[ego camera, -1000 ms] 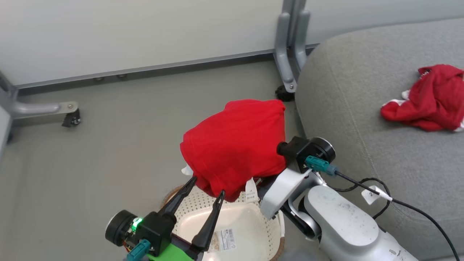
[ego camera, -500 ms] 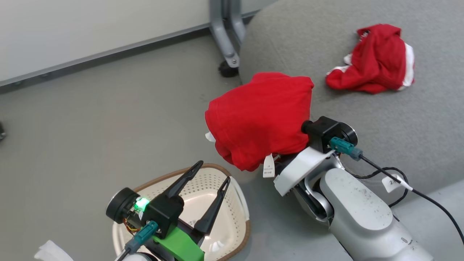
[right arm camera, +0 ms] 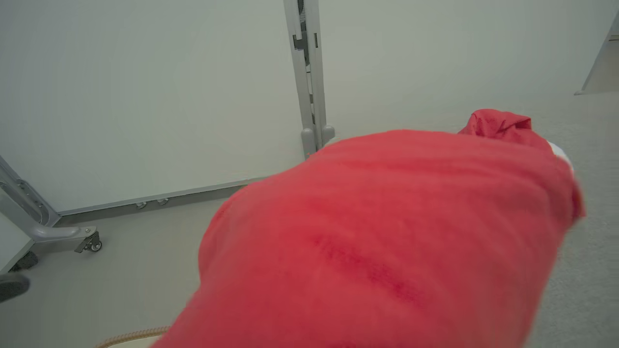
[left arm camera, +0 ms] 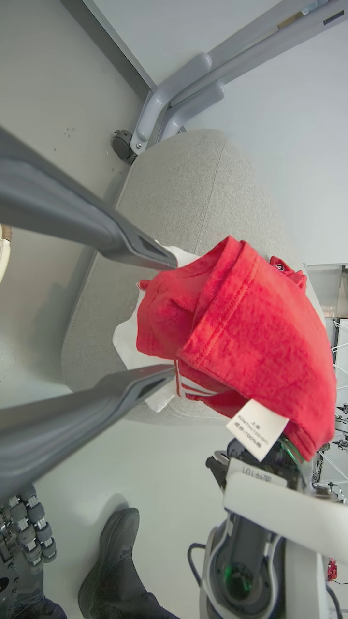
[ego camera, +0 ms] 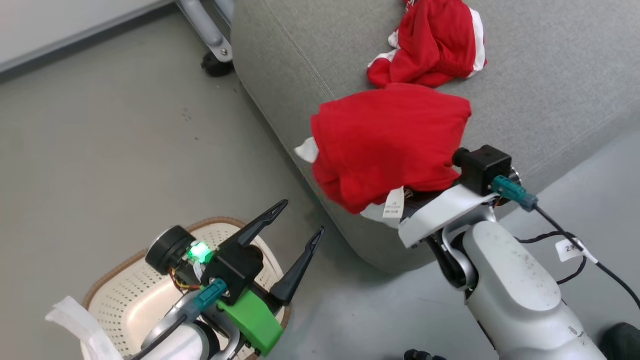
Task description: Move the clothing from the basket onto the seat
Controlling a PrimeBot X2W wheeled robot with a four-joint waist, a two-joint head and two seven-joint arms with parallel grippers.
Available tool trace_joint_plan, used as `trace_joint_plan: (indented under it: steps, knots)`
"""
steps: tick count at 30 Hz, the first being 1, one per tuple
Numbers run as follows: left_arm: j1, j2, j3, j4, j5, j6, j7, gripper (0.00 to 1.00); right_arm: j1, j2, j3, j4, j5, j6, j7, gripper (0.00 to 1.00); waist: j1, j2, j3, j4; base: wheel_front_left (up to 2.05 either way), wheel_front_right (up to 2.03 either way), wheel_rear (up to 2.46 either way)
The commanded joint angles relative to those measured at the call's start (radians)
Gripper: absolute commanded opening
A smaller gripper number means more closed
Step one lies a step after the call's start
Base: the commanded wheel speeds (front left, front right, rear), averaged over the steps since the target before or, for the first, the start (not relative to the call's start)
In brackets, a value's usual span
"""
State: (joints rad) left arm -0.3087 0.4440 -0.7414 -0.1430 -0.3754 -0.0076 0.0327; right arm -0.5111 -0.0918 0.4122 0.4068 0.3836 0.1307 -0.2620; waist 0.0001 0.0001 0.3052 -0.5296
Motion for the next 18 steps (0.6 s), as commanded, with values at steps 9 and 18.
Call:
trace_joint_plan:
  steps: [9, 18]
  knots:
    - [-0.089, 0.01, -0.007, -0.027, 0.034, -0.018, 0.028, 1.0, -0.122, -0.037, -0.091, 0.06, 0.06, 0.0, -0.004, 0.0, -0.0001, -0.0001, 0.157, -0.031, 0.0, 0.0, 0.0]
    - [-0.215, 0.009, -0.029, -0.072, 0.08, -0.065, 0.068, 1.0, -0.346, -0.177, -0.277, 0.111, 0.114, 0.0, -0.003, 0.0, -0.0001, -0.0001, 0.318, 0.075, 0.0, 0.0, 0.0]
